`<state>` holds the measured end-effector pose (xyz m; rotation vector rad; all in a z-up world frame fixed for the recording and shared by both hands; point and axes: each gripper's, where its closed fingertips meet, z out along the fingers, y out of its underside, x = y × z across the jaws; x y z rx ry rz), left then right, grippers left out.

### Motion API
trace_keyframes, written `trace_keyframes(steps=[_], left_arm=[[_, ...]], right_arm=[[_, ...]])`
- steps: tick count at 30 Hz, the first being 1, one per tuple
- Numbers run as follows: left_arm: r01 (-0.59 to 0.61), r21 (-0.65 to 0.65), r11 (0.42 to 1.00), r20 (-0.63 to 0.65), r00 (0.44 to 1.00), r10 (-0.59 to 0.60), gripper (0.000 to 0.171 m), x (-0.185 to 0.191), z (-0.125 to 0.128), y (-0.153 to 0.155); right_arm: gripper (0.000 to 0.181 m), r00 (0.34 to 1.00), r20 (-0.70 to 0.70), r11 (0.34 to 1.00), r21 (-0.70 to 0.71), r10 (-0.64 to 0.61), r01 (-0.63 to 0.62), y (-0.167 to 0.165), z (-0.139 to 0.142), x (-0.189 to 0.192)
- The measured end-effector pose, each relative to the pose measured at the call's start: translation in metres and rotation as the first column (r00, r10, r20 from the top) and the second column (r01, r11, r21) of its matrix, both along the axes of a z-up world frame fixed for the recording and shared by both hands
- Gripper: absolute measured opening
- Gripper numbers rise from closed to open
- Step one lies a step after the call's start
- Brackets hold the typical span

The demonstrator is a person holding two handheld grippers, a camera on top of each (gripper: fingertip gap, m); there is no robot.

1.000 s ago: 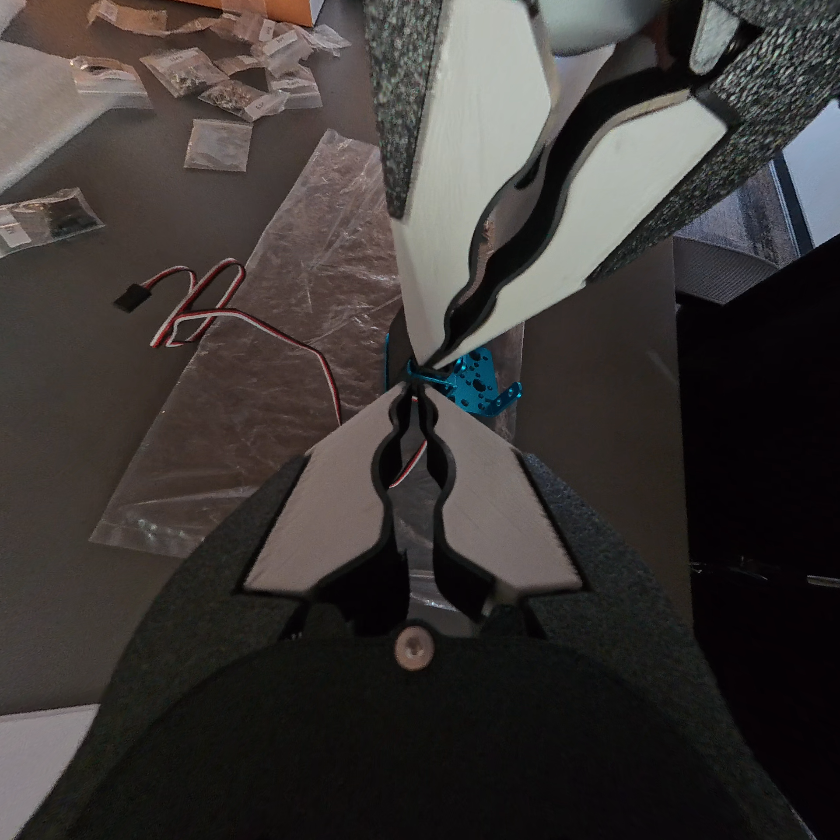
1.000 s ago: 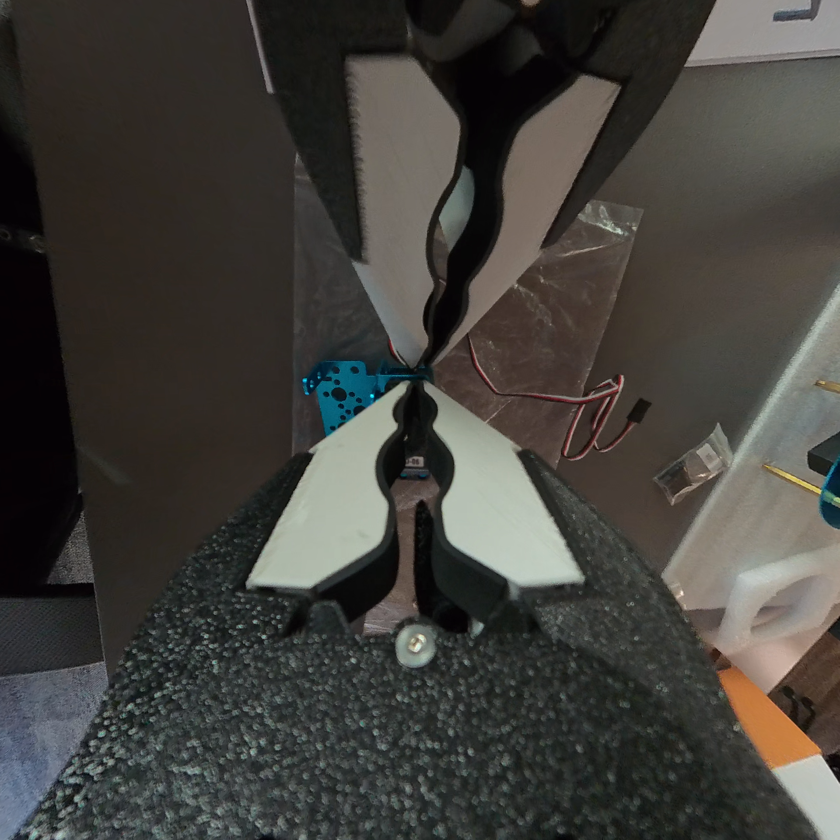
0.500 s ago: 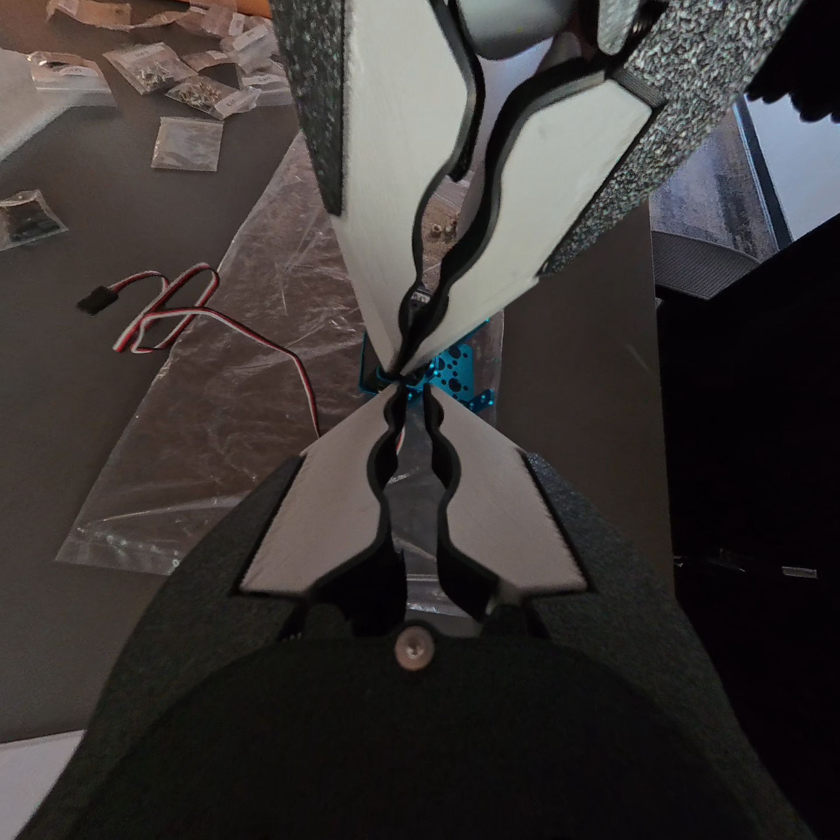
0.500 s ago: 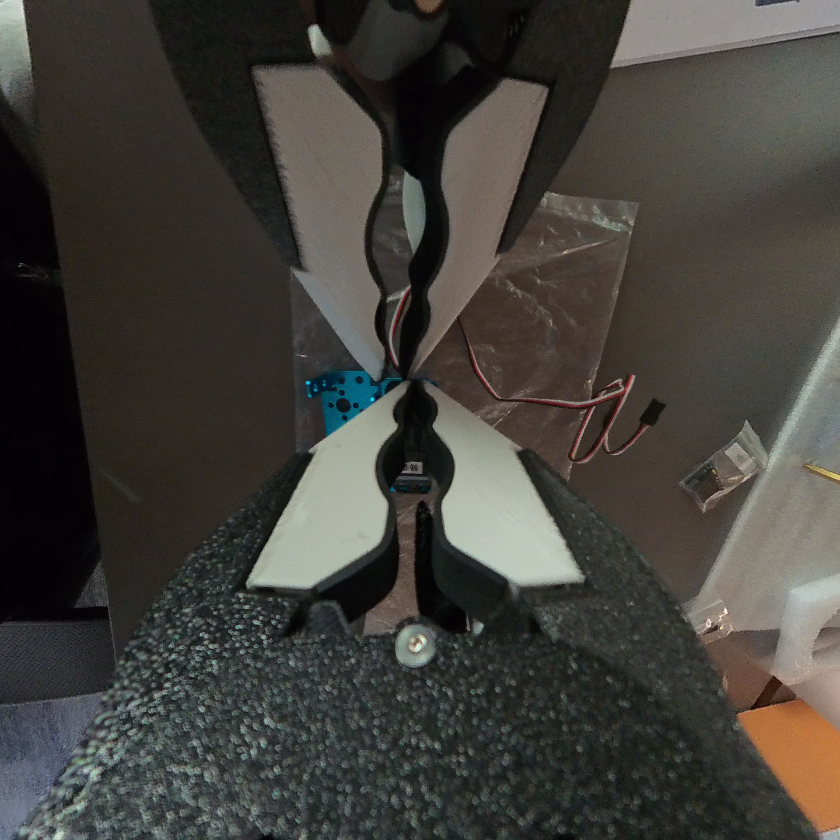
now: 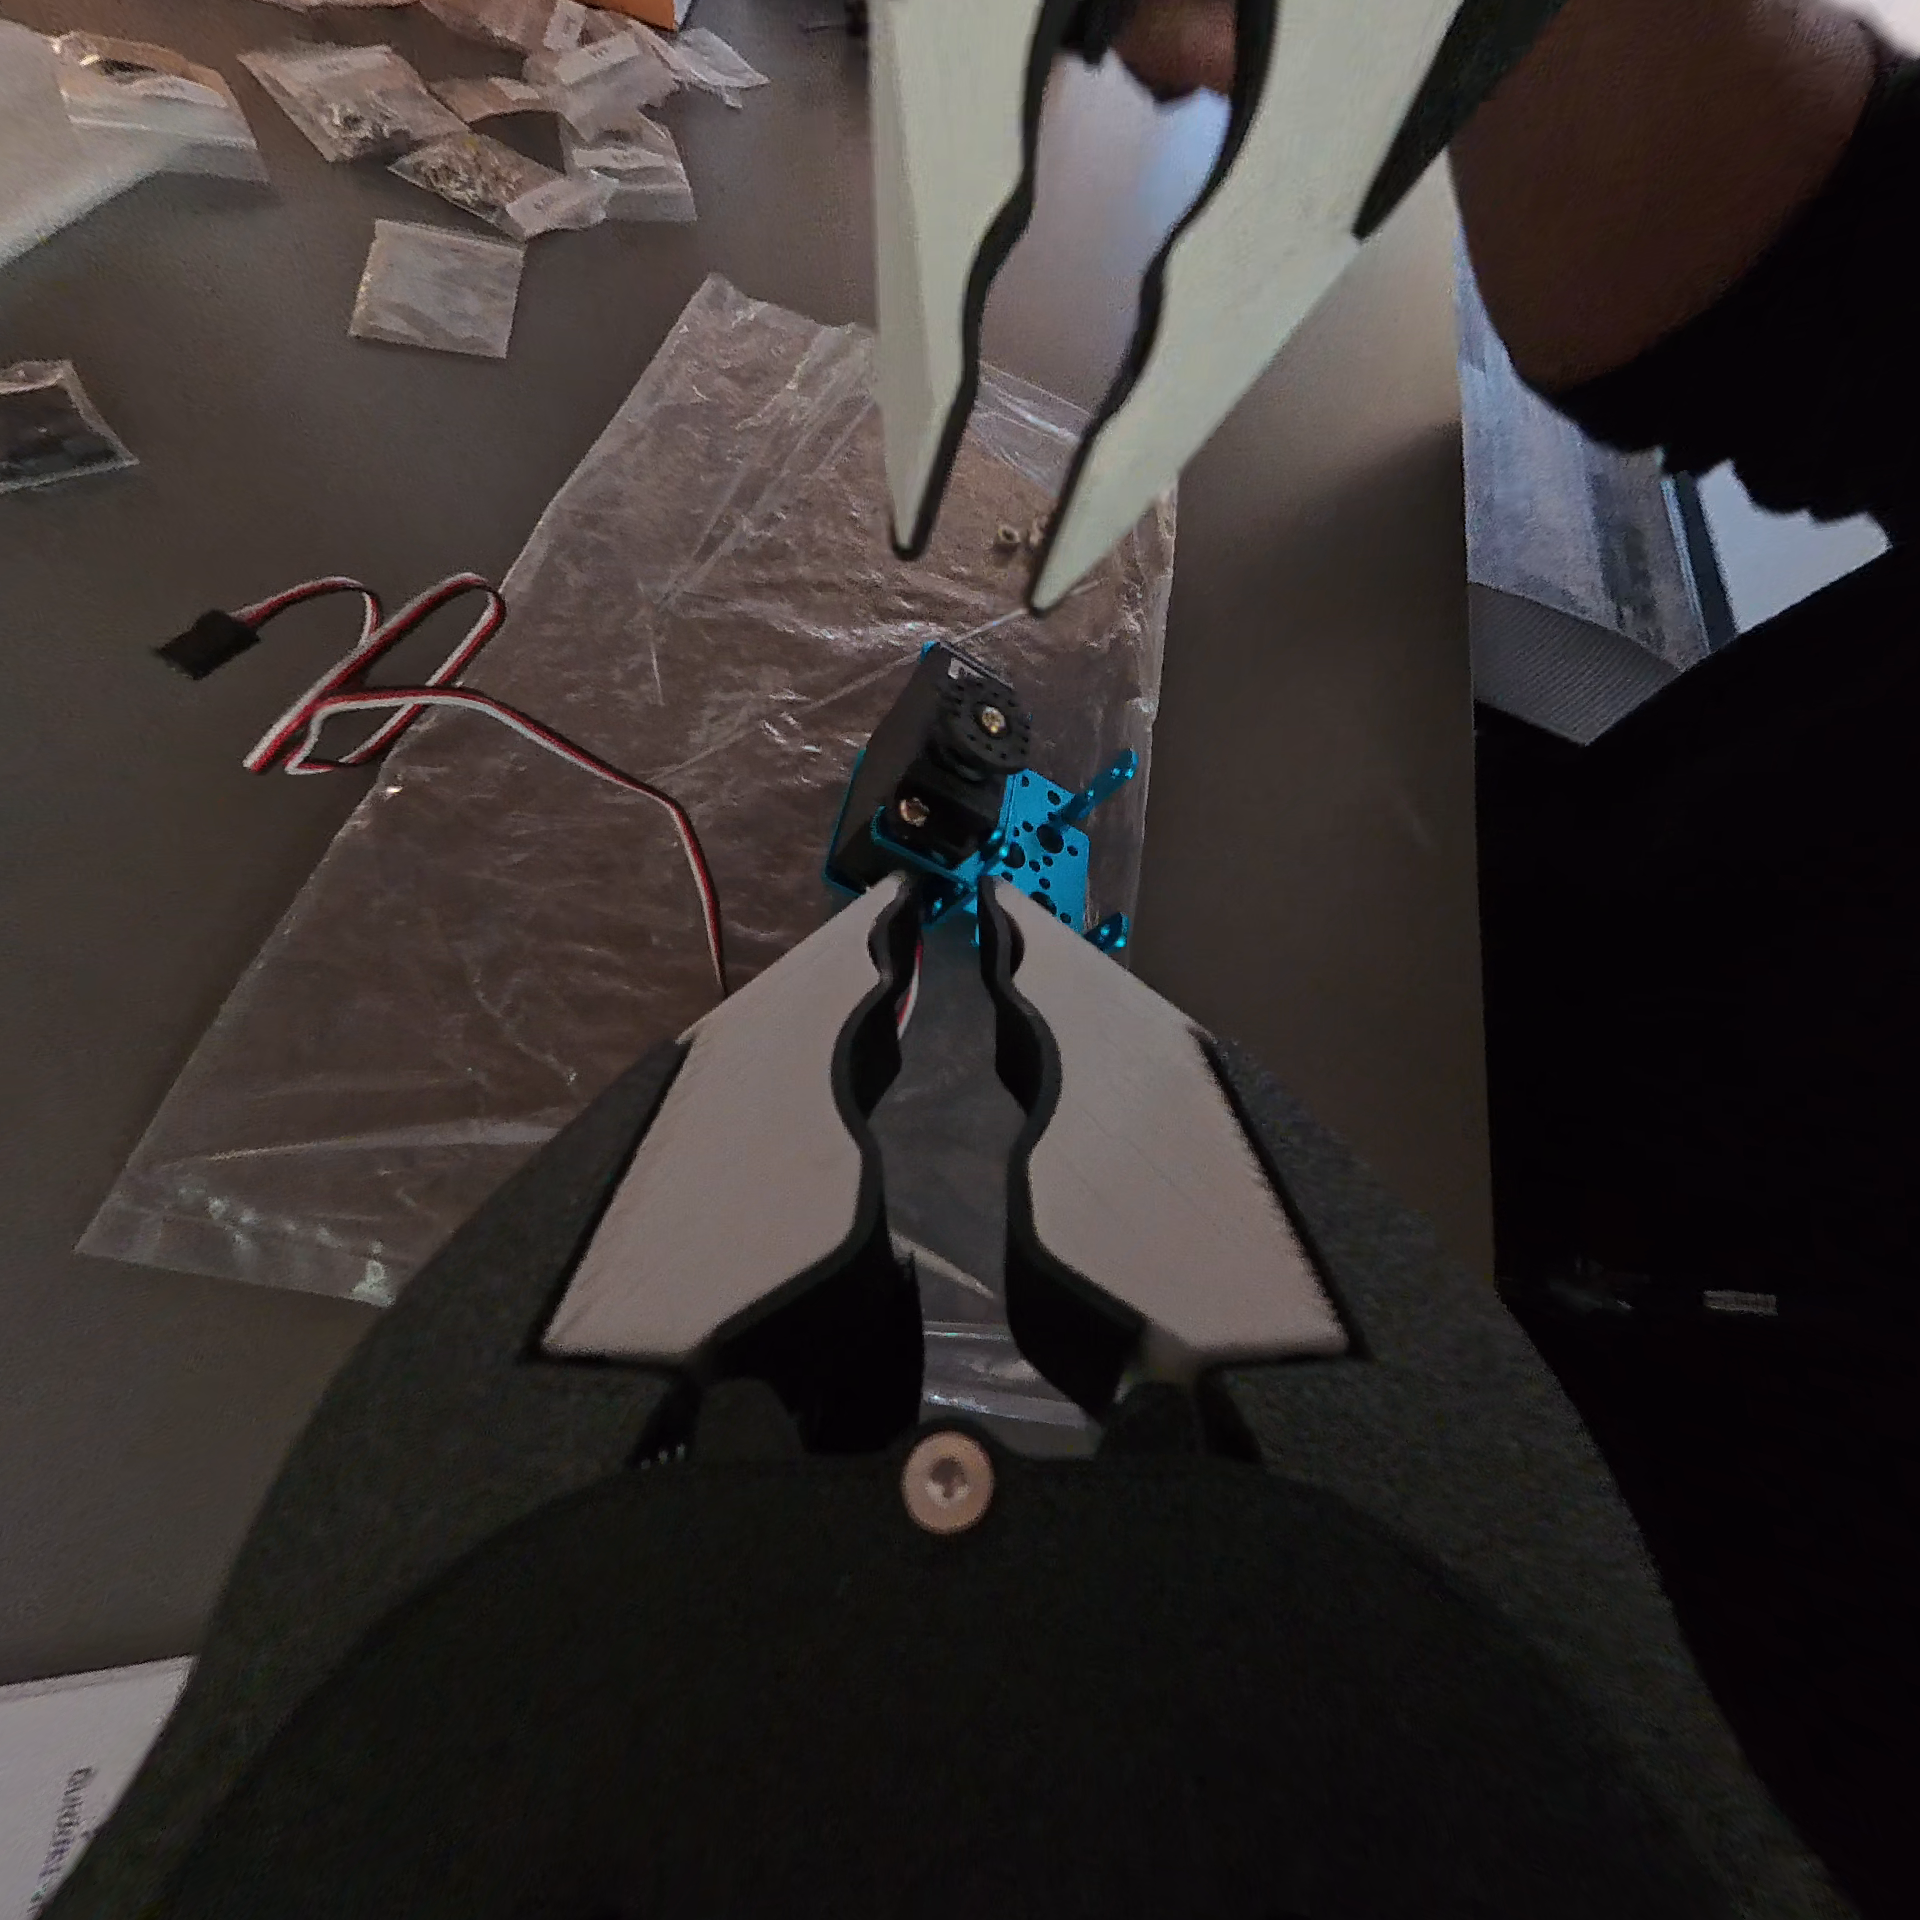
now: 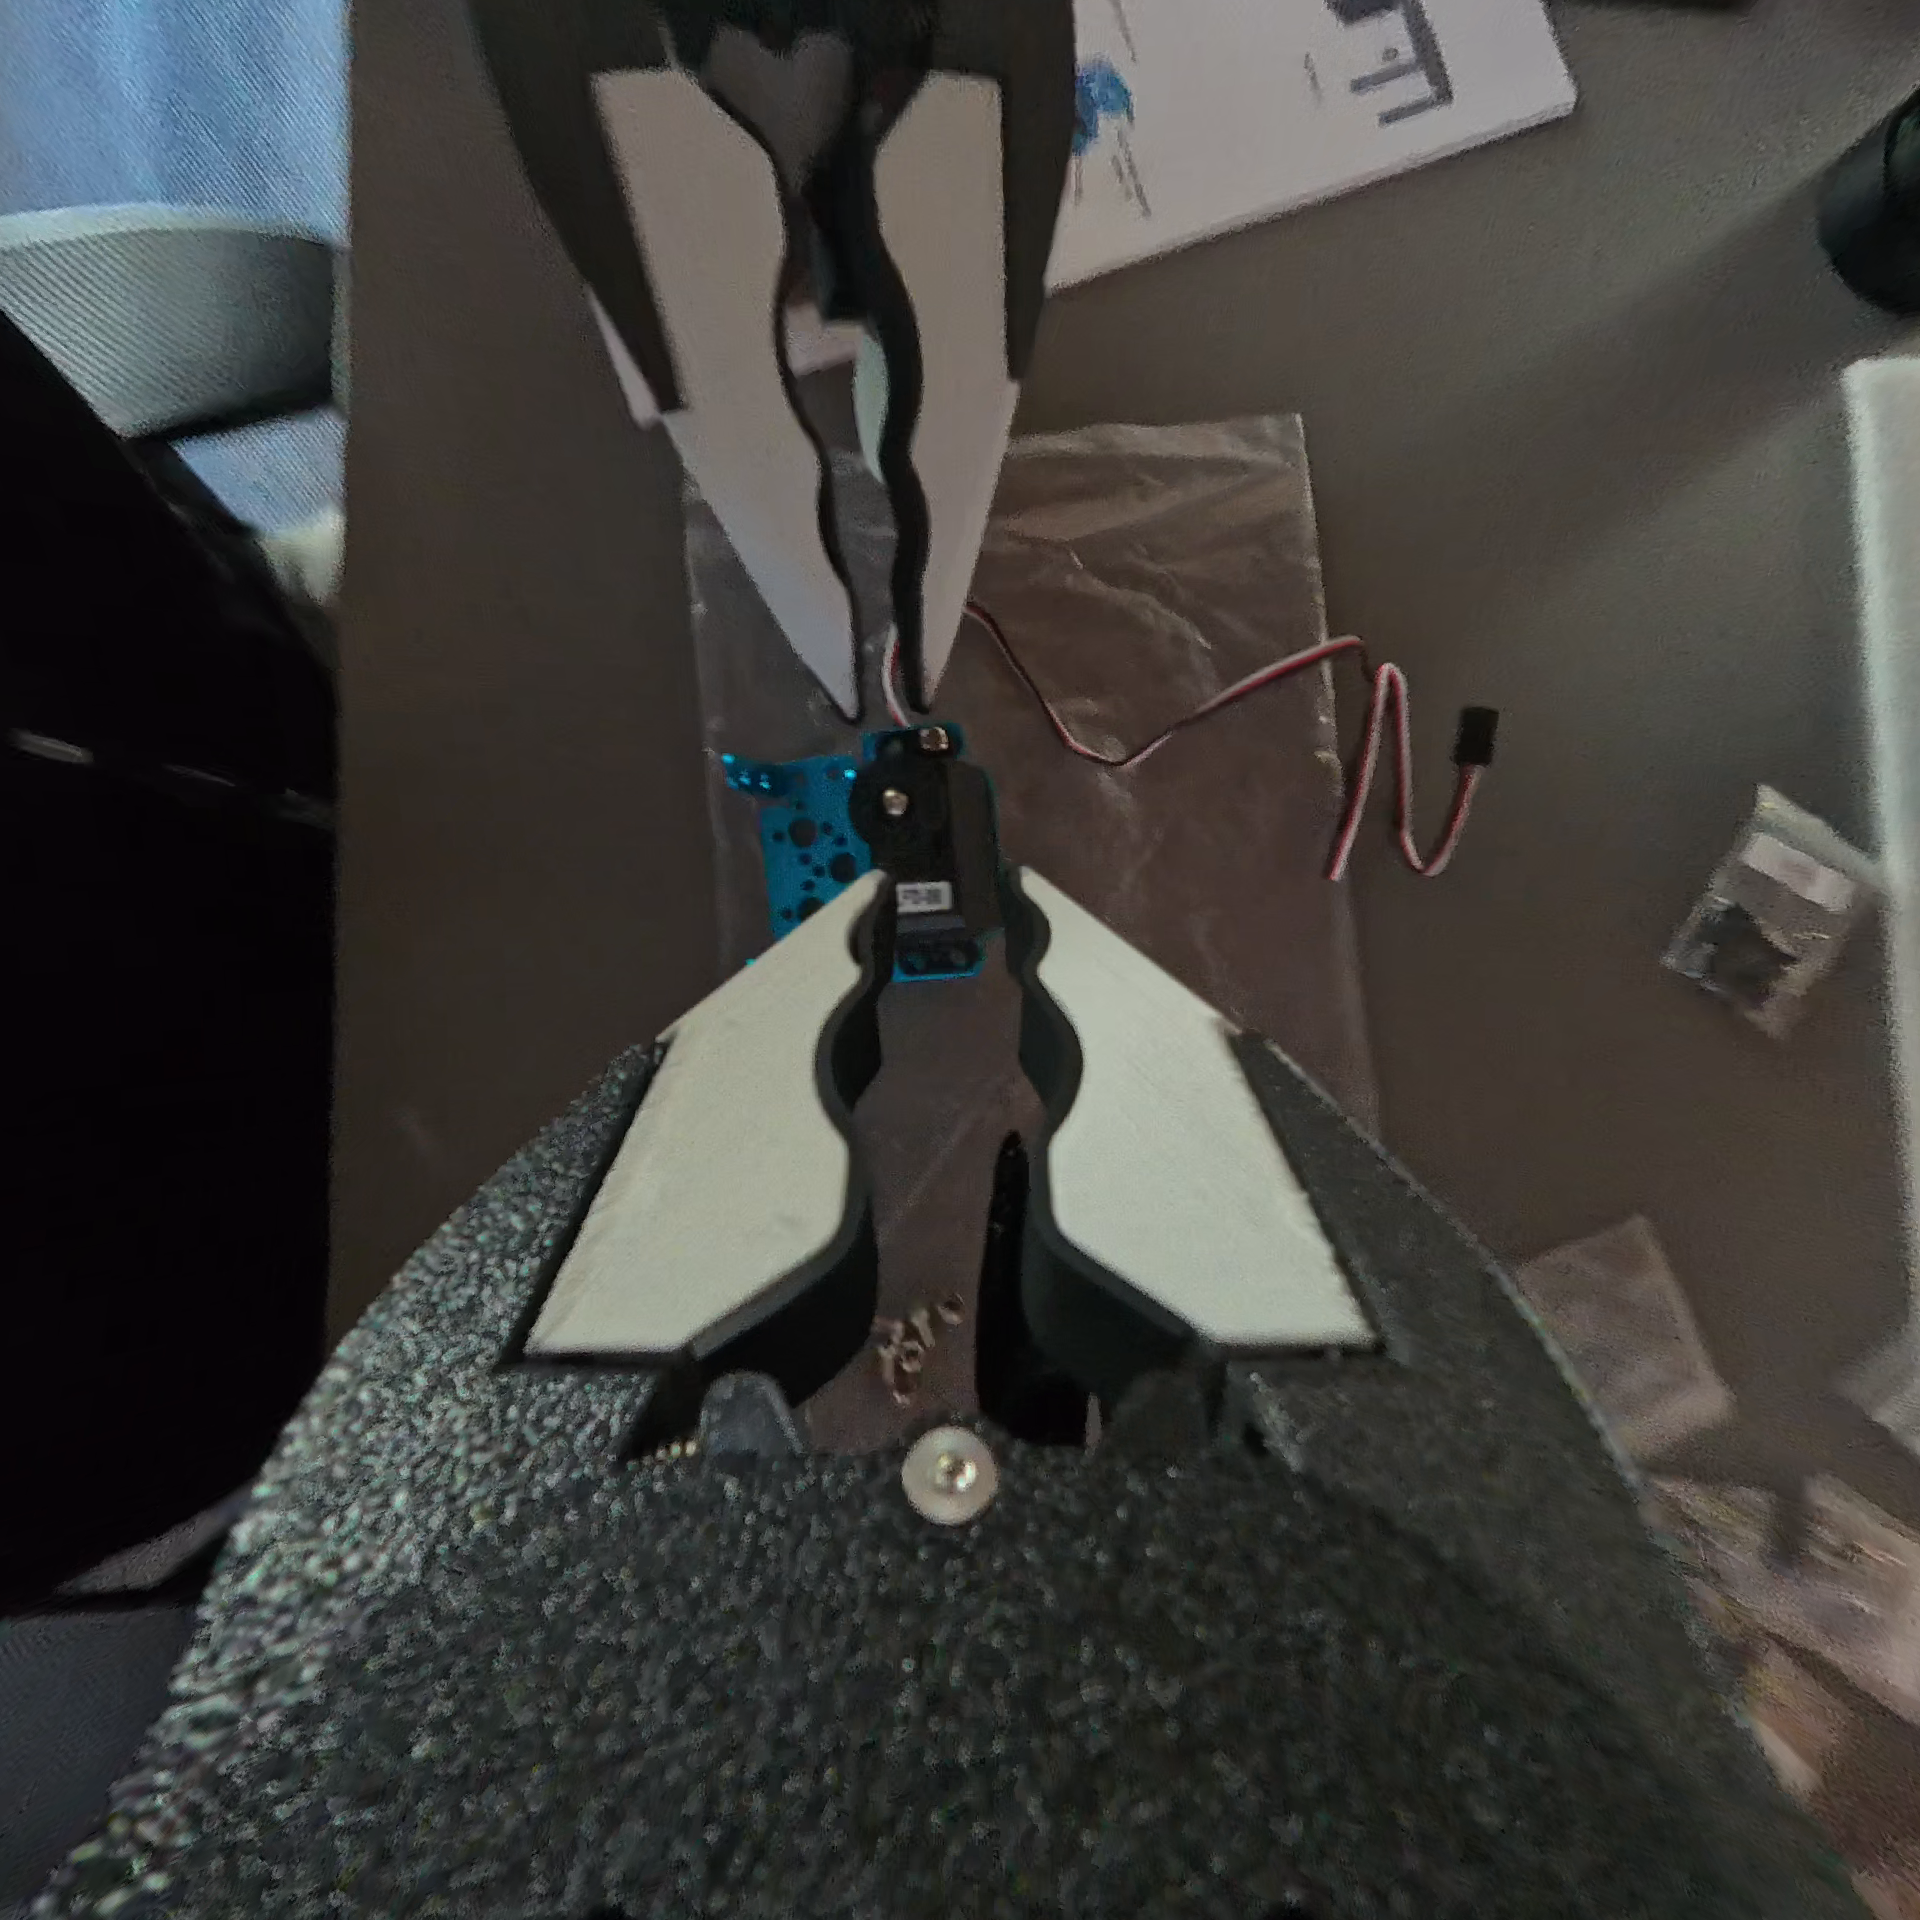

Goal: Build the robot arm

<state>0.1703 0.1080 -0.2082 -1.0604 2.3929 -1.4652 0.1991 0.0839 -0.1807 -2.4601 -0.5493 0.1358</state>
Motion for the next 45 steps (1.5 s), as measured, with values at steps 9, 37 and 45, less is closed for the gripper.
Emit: trace_keyframes(steps=[9, 37, 45], left_arm=[[-0.114, -0.206, 0.972, -0.243, 0.968, 0.062, 0.013, 0.000, 0.001, -0.005], [-0.216, -0.207, 0.954, -0.155, 0.970, 0.186, 0.033, 0.000, 0.006, -0.021], [-0.246, -0.146, 0.958, -0.094, 0.968, 0.234, 0.032, -0.009, 0.010, -0.022]], right_arm=[[0.051, 0.998, -0.029, 0.981, 0.182, -0.054, 0.058, -0.001, -0.024, -0.005], [0.029, 0.992, -0.088, 0.980, 0.184, 0.095, -0.077, -0.013, -0.039, 0.010], [0.030, 0.996, -0.039, 0.990, 0.116, 0.084, -0.079, -0.016, -0.047, 0.015]])
